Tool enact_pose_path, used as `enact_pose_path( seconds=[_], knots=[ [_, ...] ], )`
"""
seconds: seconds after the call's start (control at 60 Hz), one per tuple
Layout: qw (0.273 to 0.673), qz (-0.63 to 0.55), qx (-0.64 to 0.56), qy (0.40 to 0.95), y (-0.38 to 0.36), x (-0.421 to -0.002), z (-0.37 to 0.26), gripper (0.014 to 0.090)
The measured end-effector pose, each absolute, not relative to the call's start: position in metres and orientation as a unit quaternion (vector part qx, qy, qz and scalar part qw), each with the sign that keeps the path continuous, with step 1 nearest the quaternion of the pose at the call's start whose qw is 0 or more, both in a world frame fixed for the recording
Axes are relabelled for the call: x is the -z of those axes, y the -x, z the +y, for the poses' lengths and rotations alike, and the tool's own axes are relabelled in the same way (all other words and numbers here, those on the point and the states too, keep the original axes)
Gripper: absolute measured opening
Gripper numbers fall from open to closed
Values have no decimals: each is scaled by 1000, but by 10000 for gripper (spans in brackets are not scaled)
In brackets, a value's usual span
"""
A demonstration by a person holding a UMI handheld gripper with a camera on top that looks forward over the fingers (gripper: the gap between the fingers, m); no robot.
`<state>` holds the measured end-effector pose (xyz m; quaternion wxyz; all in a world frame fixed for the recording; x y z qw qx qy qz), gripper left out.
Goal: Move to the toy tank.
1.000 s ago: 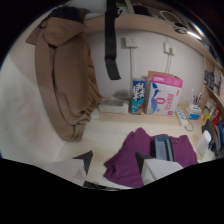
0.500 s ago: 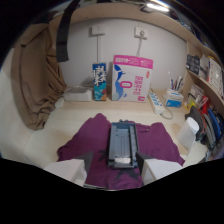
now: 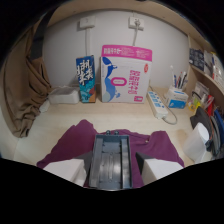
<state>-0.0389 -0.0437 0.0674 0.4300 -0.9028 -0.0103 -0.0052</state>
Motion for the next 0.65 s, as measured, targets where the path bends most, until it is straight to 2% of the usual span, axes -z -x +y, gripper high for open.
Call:
enact_pose_path(
  seconds=[0.65],
  knots=[
    [416,6,-6,909,52,-66,-46,871]
  ],
)
